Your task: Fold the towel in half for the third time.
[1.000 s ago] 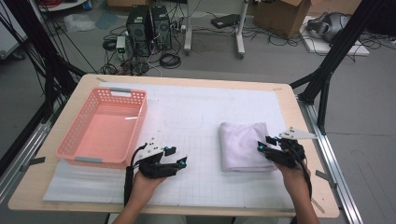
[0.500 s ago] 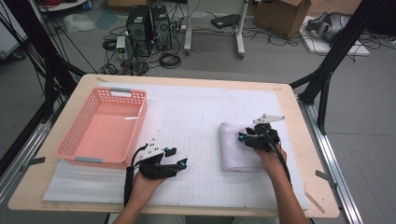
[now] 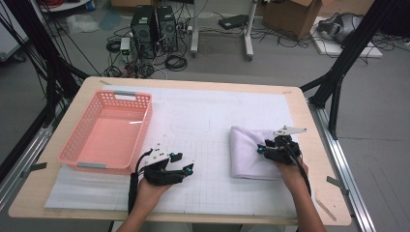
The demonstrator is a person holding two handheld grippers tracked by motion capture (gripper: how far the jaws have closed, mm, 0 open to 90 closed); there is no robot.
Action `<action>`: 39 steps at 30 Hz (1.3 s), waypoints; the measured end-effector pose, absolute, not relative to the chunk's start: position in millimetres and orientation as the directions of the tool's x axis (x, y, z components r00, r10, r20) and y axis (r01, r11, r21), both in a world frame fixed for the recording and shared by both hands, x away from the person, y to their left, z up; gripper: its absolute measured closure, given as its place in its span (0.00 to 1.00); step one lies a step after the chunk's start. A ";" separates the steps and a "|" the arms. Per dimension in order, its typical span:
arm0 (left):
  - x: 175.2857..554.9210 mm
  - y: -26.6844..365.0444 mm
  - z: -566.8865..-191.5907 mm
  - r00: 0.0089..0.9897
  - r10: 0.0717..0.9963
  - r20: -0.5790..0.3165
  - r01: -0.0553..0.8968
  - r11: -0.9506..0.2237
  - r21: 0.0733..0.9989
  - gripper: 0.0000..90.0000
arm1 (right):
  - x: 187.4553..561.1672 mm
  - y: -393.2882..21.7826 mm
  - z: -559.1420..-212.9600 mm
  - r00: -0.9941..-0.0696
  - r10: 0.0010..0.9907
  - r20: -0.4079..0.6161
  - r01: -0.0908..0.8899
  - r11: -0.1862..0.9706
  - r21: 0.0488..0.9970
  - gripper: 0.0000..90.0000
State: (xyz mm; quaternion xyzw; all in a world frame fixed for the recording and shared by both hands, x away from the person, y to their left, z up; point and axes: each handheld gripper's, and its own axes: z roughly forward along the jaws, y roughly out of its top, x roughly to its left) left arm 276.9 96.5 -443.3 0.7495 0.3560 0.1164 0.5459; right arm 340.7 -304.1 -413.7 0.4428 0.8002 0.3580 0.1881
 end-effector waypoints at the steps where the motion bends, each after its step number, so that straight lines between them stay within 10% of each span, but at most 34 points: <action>1: 277.0 96.4 -443.4 0.720 0.659 -0.216 0.409 -0.151 0.900 0.42 | 342.3 -301.8 -410.4 -0.540 0.841 0.015 0.565 0.349 0.747 0.65; 22: 277.0 100.4 -442.3 0.717 0.662 -0.218 0.406 -0.144 0.902 0.42 | 405.4 -226.3 -428.2 -0.583 0.812 0.005 0.549 0.389 0.740 0.82; 27: 277.0 100.4 -442.2 0.719 0.661 -0.215 0.404 -0.146 0.903 0.42 | 403.0 -245.9 -417.3 -0.573 0.815 0.079 0.548 0.310 0.777 0.71; 39: 274.9 96.8 -442.0 0.727 0.652 -0.216 0.400 -0.146 0.905 0.42 | 393.6 -307.7 -417.2 -0.419 0.906 -0.064 0.621 0.338 0.707 0.91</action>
